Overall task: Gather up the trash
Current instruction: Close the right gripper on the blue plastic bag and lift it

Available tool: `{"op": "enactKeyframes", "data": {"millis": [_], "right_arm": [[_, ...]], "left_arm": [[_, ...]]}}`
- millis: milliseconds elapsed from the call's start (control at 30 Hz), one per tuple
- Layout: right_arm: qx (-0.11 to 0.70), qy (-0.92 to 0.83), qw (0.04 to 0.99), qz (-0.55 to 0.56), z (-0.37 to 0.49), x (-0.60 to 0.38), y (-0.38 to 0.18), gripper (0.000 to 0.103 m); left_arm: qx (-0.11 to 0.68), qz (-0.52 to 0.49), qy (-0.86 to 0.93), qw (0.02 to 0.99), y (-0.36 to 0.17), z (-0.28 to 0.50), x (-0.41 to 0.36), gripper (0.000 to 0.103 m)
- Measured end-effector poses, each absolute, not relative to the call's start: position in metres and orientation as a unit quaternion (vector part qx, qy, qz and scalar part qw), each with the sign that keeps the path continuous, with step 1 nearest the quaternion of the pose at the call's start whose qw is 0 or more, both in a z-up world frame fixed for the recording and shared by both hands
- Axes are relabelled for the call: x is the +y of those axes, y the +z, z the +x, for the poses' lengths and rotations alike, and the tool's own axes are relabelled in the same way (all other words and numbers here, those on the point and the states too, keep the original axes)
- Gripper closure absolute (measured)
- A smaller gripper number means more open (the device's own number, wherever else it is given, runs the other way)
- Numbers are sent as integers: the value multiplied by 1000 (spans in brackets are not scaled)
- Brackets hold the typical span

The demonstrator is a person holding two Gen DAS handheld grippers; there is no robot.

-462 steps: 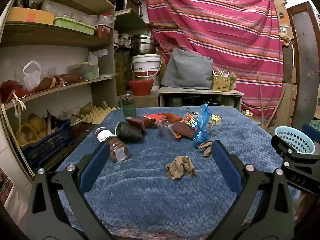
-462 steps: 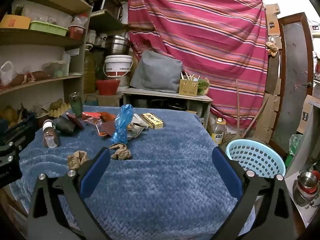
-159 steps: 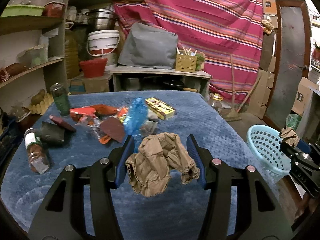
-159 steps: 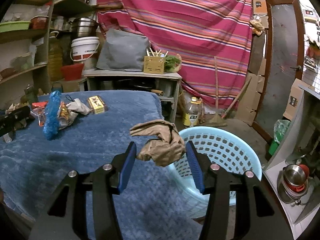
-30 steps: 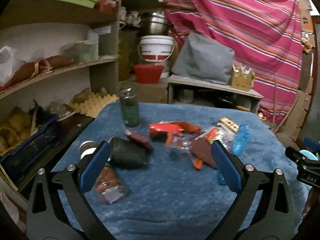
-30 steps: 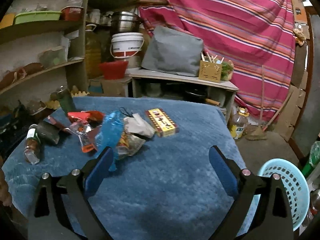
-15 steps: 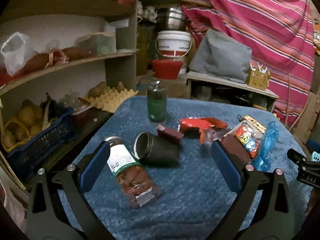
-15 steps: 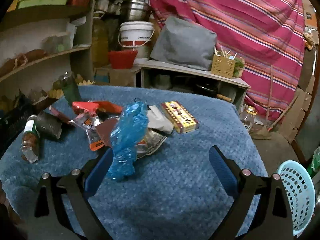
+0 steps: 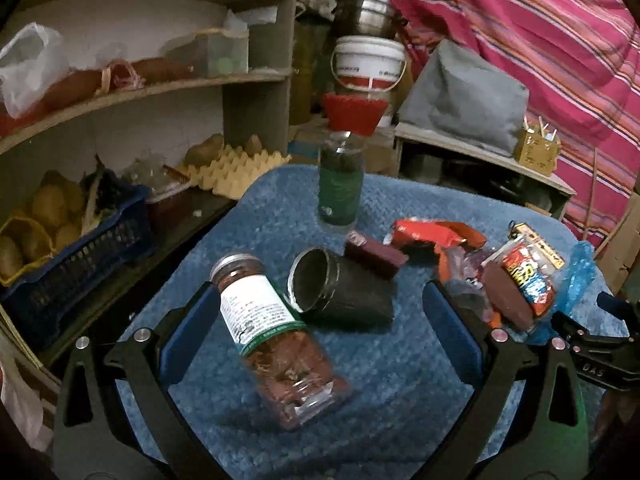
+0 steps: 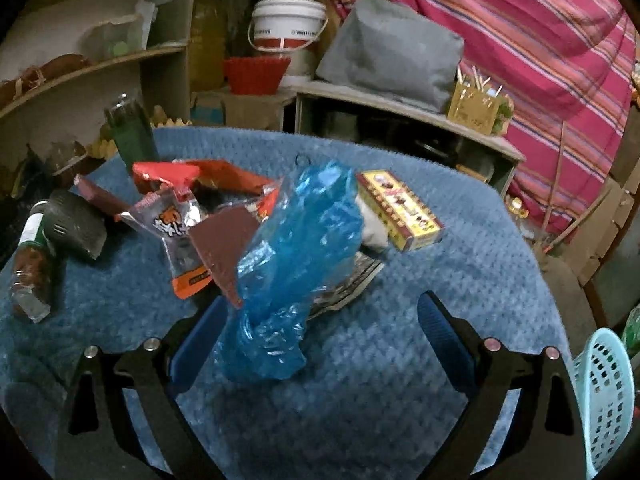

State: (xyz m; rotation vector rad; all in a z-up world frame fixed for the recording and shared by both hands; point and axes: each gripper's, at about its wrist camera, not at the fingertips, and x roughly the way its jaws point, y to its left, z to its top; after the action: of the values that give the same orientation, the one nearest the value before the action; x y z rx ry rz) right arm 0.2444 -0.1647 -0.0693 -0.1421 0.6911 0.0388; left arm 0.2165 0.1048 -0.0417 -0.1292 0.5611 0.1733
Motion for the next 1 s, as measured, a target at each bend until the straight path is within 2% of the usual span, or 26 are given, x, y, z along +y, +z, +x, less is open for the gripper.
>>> {"op": "enactKeyframes", "data": {"millis": [100,167,267,333,367,433,533,667,1000], "right_arm": [[347,21,935,-70,250,-161,-76,10],[353,28,933,-70,254,-157,-79,17],[365,41,927,-73,261,-149,-85,32],[374,46,922,-83,263,-143,-90,49],[378,49,921,-85,263,-142,-91,51],[383,59,918,-84,262,-141,-92,65],[384,62,917,-92,260,-143,-89,75],[382,62,917,-95,258,-156,-80,78],[354,55,931,-67,245,-204,-56,78]], "left_arm": [[289,-72,79,951,-45,222,109,5],[287,-79,81,951,-46,224,112,5],[279,-86,85,953,-44,224,113,5],[276,-86,80,954,-42,223,112,5],[274,-83,79,955,-41,223,111,5],[269,-74,79,957,-39,224,107,5],[261,-56,82,960,-35,227,100,5],[255,-53,78,962,-30,230,92,5],[264,-55,64,961,-33,240,66,5]]}}
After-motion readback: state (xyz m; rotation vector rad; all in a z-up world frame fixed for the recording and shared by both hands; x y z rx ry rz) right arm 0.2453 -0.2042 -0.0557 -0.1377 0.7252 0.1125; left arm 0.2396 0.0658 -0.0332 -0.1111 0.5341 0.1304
